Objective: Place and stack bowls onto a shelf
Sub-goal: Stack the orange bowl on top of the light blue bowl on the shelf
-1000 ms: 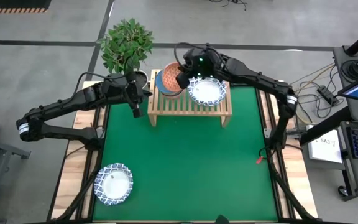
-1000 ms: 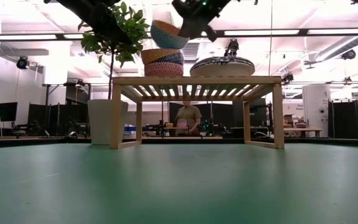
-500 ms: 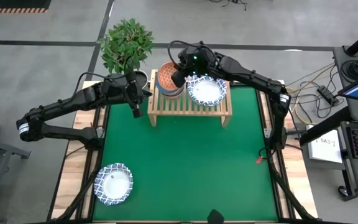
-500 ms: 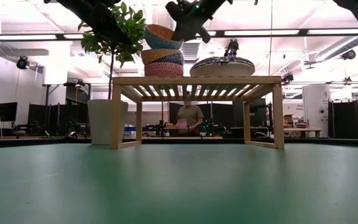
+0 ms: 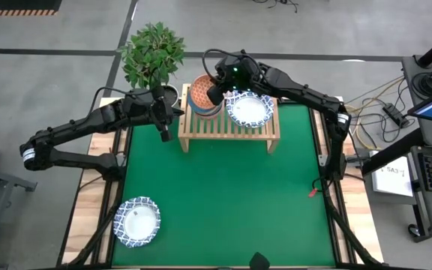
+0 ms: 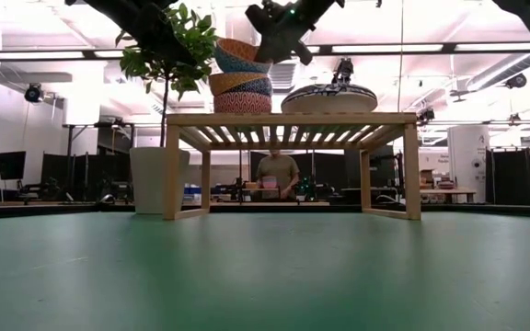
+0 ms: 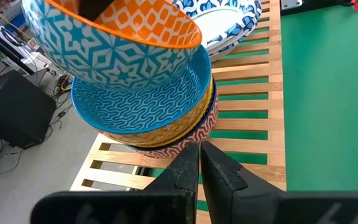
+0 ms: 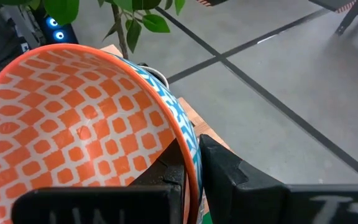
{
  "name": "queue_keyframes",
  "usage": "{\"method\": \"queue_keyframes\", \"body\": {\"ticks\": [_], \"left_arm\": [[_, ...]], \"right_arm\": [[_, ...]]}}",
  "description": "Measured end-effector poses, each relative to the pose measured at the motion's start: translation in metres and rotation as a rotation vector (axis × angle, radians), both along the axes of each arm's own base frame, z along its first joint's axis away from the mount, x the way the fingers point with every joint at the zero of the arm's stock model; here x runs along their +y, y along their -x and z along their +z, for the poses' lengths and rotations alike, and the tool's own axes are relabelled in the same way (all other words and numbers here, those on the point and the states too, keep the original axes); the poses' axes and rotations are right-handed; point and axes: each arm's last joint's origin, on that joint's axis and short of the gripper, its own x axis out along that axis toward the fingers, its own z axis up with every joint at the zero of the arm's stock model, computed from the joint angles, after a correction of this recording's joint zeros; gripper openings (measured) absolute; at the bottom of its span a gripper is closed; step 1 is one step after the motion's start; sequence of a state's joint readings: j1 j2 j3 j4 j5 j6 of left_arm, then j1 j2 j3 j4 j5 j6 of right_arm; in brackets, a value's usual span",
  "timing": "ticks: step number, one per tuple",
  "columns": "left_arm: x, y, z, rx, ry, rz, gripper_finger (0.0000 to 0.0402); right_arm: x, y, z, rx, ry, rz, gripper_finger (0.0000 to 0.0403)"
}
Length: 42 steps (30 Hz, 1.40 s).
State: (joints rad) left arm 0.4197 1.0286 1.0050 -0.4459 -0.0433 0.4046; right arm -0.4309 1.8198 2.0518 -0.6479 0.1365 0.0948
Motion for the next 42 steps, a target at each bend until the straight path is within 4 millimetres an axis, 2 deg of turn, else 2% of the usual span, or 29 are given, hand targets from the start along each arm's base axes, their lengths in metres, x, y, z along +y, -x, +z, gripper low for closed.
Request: {"method": "queue_keyframes", "body": {"ticks": [19, 34, 42], "left_arm": [[0.0002, -0.0004, -0.0003, -0.008, 0.017, 0.009, 0.0000], [0.0004, -0.0011, 0.0009, -0.038, 0.040, 0.025, 0.0000], [0.0005, -0.0012, -0.0012, -0.039, 0.055, 0.032, 0.0000]], "right_arm": [[-0.0001, 0.0000, -0.0031, 0.016, 0.000, 0.001, 0.0031], [-0.0003, 0.0006, -0.0025, 0.012, 0.005, -0.022, 0.0110], [-0.0007, 0.0003, 0.0008, -0.013, 0.020, -0.021, 0.0125]]}}
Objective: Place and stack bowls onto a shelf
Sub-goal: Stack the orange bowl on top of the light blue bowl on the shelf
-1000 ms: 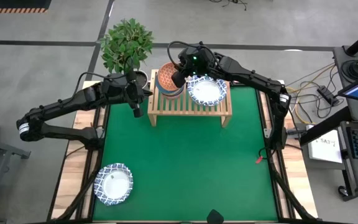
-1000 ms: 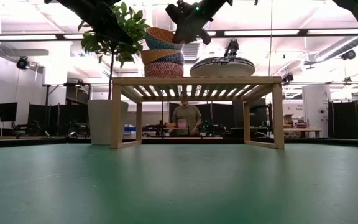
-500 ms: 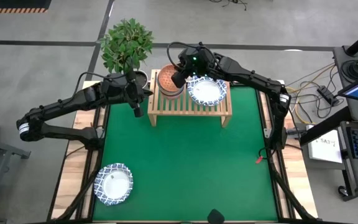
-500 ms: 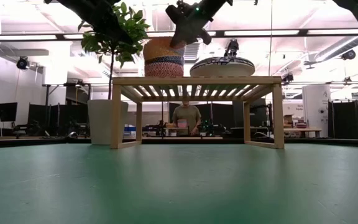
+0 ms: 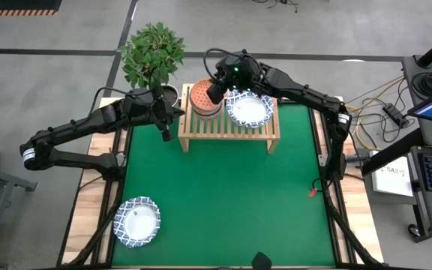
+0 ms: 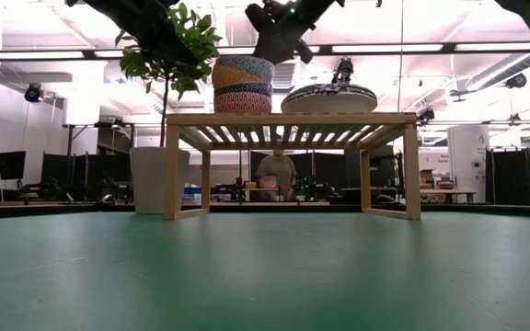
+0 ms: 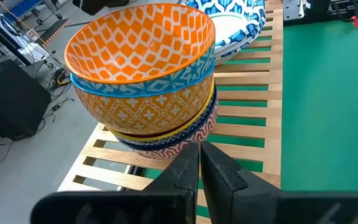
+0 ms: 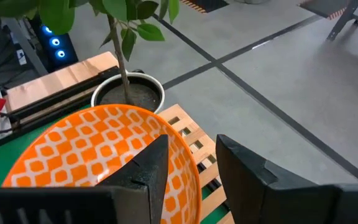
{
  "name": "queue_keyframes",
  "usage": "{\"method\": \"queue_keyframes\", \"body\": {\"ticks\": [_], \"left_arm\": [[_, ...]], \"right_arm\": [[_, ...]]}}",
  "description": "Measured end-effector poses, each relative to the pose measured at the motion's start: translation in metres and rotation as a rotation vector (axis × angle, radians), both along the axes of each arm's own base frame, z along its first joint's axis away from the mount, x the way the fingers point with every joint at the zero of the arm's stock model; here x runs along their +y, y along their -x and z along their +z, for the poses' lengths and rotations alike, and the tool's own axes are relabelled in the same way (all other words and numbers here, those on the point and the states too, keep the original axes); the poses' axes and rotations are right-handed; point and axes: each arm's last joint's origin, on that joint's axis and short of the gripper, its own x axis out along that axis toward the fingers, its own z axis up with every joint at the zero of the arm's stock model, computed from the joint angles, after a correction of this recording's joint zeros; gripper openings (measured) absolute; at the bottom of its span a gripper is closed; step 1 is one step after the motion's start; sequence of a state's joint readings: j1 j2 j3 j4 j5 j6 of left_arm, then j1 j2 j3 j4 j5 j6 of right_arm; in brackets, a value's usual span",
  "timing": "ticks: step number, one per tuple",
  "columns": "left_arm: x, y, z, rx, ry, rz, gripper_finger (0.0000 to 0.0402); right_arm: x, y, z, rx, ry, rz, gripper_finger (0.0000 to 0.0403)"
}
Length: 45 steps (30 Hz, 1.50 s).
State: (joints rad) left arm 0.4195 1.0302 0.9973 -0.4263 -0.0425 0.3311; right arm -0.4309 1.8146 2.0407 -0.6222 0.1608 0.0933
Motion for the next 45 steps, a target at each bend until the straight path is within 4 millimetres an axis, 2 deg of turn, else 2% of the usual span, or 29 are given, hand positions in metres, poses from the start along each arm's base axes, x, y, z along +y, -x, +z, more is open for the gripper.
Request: {"method": "queue_keyframes", "body": {"ticks": [6, 12, 16, 21, 29, 37, 45], "left_arm": [[0.000, 0.000, -0.001, 0.001, 0.001, 0.000, 0.0000], [0.000, 0.000, -0.001, 0.001, 0.002, 0.000, 0.0000], [0.000, 0.000, -0.001, 0.001, 0.001, 0.000, 0.0000], [0.000, 0.000, 0.000, -0.003, -0.001, 0.000, 0.0000], [0.001, -0.001, 0.002, -0.025, -0.018, -0.004, 0.0000], [0.002, -0.004, 0.009, -0.084, -0.069, -0.012, 0.0000], [0.005, -0.011, 0.009, -0.104, -0.102, -0.019, 0.0000]], "right_arm": [[0.005, 0.009, 0.015, -0.002, 0.046, 0.025, 0.0118], [0.022, 0.025, 0.036, -0.017, 0.105, 0.083, 0.0104], [0.035, 0.029, 0.035, -0.013, 0.090, 0.154, 0.0094], [0.054, 0.036, 0.025, -0.020, 0.095, 0.195, 0.0082], [0.080, 0.053, -0.005, -0.124, 0.150, 0.250, 0.0070], [0.085, 0.068, -0.041, -0.246, 0.194, 0.235, 0.0069], [0.086, 0.069, -0.066, -0.362, 0.231, 0.224, 0.0068]]}}
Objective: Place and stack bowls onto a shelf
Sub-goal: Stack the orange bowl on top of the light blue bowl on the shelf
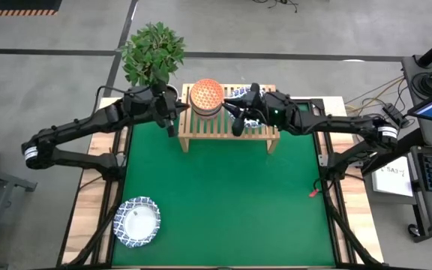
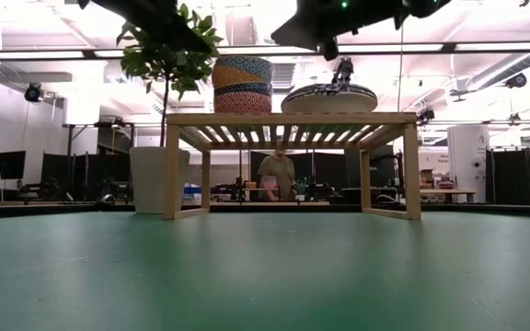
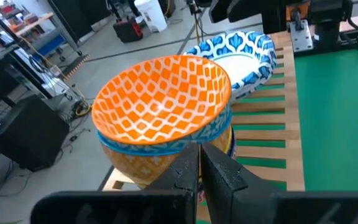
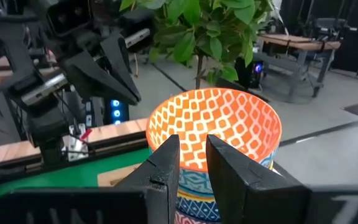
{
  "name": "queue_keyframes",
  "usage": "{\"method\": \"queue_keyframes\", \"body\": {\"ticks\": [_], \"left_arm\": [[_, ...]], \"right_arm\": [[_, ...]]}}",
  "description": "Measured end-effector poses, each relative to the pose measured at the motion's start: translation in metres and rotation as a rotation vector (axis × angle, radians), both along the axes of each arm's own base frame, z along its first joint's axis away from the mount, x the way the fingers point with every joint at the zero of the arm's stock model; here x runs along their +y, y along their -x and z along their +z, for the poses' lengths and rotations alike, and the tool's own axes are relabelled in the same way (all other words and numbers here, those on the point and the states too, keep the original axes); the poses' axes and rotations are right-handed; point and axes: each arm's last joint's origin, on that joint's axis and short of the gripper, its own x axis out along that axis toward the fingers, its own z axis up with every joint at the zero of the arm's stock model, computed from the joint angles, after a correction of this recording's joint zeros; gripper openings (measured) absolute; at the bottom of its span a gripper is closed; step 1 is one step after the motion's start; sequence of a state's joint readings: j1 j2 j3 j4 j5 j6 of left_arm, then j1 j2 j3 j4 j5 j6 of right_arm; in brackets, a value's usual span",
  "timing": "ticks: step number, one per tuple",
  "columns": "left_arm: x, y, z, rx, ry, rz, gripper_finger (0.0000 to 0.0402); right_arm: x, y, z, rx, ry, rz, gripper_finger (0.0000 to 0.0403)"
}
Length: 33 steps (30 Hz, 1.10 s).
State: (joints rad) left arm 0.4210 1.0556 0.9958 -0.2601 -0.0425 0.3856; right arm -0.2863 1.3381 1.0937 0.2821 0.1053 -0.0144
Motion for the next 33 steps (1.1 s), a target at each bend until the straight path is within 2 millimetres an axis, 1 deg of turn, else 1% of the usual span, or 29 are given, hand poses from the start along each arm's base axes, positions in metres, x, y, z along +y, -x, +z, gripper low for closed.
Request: {"method": "queue_keyframes", "body": {"ticks": [8, 11, 13, 17, 23, 28, 33], "left_arm": [[0.007, -0.016, -0.013, 0.043, 0.017, 0.001, 0.0000], [0.009, -0.020, -0.017, 0.058, 0.022, 0.009, 0.0000], [0.011, -0.021, -0.019, 0.071, 0.018, 0.040, 0.0000], [0.016, -0.027, -0.026, 0.106, 0.015, 0.104, 0.0000], [0.018, -0.031, -0.032, 0.129, 0.028, 0.112, 0.0000], [0.016, -0.028, -0.028, 0.114, 0.025, 0.109, 0.0000], [0.012, -0.019, -0.019, 0.078, 0.021, 0.113, 0.0000]], "right_arm": [[0.000, 0.002, -0.018, -0.053, -0.012, -0.005, 0.0068], [-0.001, 0.003, -0.023, -0.046, -0.014, -0.046, 0.0068], [-0.002, 0.004, -0.024, -0.042, -0.015, -0.079, 0.0068], [-0.002, 0.004, -0.025, -0.042, -0.016, -0.084, 0.0068], [-0.002, 0.004, -0.025, -0.043, -0.019, -0.083, 0.0068], [-0.002, 0.004, -0.024, -0.049, -0.015, -0.086, 0.0068], [-0.005, 0.005, -0.022, -0.070, -0.008, -0.125, 0.0068]]}}
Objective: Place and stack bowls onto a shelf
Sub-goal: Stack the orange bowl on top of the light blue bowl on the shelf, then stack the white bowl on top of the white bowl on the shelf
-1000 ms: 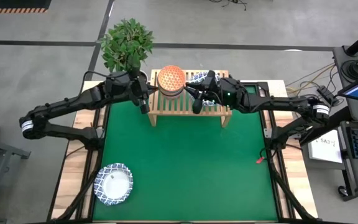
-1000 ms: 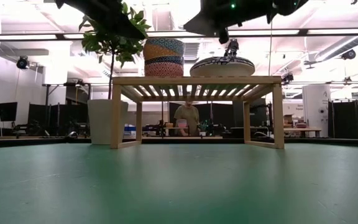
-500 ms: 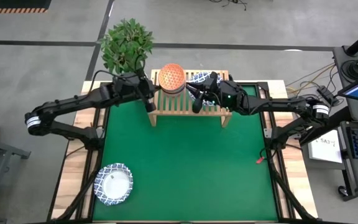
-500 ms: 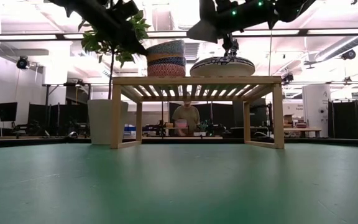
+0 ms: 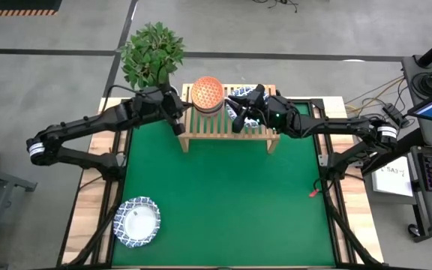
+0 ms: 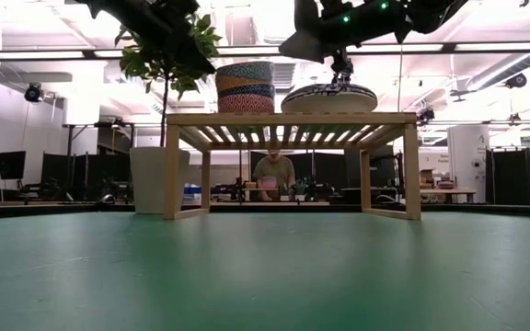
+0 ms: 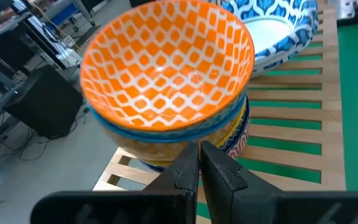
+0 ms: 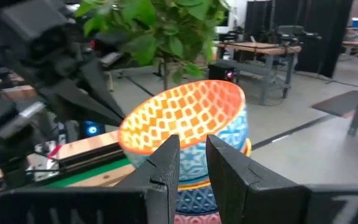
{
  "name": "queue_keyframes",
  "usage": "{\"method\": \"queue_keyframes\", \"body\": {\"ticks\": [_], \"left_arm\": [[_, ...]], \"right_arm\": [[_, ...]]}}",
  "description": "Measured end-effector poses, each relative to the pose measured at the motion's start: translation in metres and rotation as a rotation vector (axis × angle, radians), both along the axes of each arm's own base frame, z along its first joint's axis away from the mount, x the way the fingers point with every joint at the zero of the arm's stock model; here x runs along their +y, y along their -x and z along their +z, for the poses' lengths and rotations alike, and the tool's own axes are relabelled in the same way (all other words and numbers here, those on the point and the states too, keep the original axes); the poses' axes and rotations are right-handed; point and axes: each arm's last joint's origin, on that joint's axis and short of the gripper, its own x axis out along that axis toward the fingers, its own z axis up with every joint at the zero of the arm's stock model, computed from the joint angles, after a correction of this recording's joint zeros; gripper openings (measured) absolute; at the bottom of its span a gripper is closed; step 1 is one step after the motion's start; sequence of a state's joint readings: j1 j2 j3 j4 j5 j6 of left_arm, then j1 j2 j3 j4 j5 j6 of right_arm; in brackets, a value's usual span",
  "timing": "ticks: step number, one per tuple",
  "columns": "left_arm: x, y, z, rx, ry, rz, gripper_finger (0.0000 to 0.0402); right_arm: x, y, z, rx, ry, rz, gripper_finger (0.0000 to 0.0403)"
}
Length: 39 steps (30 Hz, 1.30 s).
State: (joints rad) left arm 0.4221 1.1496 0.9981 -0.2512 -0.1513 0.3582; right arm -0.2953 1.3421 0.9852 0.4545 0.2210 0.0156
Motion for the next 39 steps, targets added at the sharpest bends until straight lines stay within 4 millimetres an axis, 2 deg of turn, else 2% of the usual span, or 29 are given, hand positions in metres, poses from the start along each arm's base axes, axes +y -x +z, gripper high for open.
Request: {"method": "queue_keyframes", "body": {"ticks": [7, 15, 19, 25, 31, 35, 39], "left_arm": [[-0.003, 0.007, 0.010, -0.050, -0.021, -0.001, 0.0000], [-0.008, 0.014, 0.007, -0.018, 0.042, 0.007, 0.0000], [-0.022, 0.028, 0.001, 0.127, 0.121, -0.020, 0.0000], [-0.049, 0.051, 0.010, 0.307, 0.320, -0.176, 0.0000], [-0.067, 0.062, -0.002, 0.464, 0.559, -0.251, 0.0004], [-0.081, 0.066, -0.016, 0.599, 0.674, -0.287, 0.0029], [-0.099, 0.063, -0.028, 0.669, 0.747, -0.326, 0.0079]], "right_arm": [[-0.002, 0.001, 0.000, -0.001, -0.001, -0.022, 0.0068], [0.001, 0.001, 0.000, 0.013, 0.013, -0.012, 0.0068], [0.011, 0.000, 0.003, 0.026, 0.043, 0.024, 0.0068], [0.026, 0.005, 0.007, 0.072, 0.043, 0.068, 0.0068], [0.044, 0.006, 0.004, 0.140, 0.024, 0.126, 0.0068], [0.057, 0.010, 0.005, 0.173, 0.021, 0.168, 0.0068], [0.069, 0.019, 0.006, 0.232, -0.006, 0.205, 0.0068]]}}
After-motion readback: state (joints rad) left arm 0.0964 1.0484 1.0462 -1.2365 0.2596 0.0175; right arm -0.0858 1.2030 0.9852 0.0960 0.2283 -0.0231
